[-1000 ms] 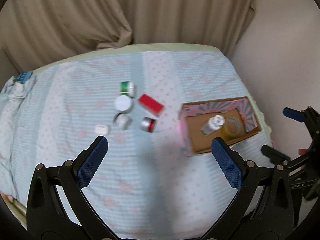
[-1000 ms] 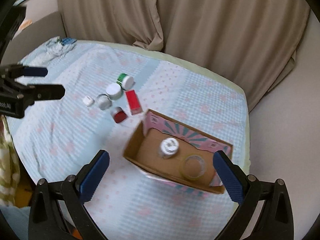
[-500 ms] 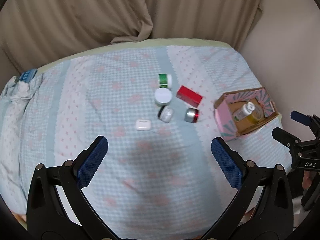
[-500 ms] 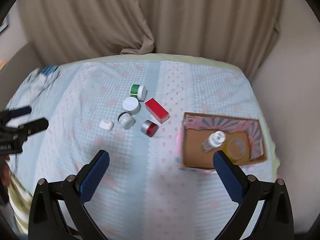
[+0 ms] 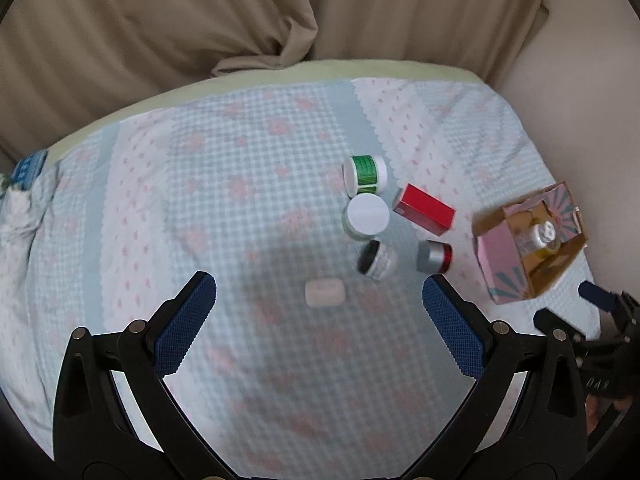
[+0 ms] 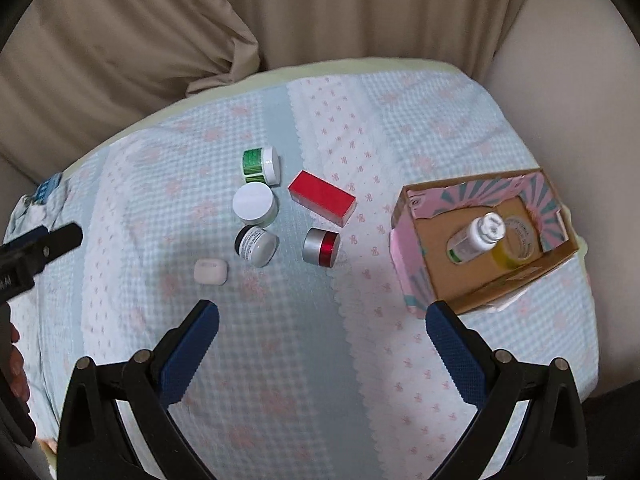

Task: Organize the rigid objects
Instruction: 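Grasp the white jar with the left tool while the right tool grasps the silver-red cylinder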

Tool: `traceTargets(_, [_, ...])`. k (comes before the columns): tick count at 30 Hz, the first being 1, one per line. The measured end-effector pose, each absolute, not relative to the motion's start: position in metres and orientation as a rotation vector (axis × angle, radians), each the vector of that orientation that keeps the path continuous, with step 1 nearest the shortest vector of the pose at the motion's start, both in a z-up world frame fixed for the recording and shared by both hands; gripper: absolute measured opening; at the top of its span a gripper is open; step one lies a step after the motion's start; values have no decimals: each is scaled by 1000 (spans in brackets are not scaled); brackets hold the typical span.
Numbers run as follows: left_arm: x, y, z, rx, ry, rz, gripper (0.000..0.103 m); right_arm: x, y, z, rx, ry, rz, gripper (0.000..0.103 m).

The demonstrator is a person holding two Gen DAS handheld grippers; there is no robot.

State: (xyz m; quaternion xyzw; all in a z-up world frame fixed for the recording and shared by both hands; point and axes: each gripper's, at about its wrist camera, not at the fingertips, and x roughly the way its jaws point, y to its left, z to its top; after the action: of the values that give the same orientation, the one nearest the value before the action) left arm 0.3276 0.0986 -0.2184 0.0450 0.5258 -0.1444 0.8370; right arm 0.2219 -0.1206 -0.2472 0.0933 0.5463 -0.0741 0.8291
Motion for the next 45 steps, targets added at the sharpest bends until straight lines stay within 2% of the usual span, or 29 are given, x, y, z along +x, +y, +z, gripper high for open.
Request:
traceTargets(11, [426,20,-319,249,1254,-437,103,288,-131,-336,329,1258,-275,103])
traceTargets(20, [455,-41,-415,407,1347,-515,103,317,-147,-416,427,1316,-351,103])
traceTargets(26, [465,-53,-446,424,1352,-515,103,325,-146,-444,445,1278,-379,102])
traceTargets(30, [463,-64,-461,436,1337,-521,102,333,-144,-455,442,1253,-407,96])
traceTargets(31, [462,-67,-463,439,1332,-521,97,335,-144,-458,436,1255,-417,94])
traceTargets(32, [459,-70,-466,444,1327,-523,93,336,-144,-460,435,1257,-422,86])
traceTargets(33, [458,-72,-468,448,1326,-523,85,337,-143,-462,437,1261,-424,80])
traceTargets(35, [456,-75,-474,452,1334,-525,73,338,-143,-467,446,1278,-437,74])
traceTargets(36, [454,-76,-476,452,1341,-532,70,338,-143,-469,456,1283,-439,66])
traceTargets(40, [449,-80,-479,453,1330,-534,69,338,-137,-474,471,1309,-412,44])
traceTargets(45, [445,-71,-475,451,1309,-529,69,338,-132,-473,445,1316,-394,42])
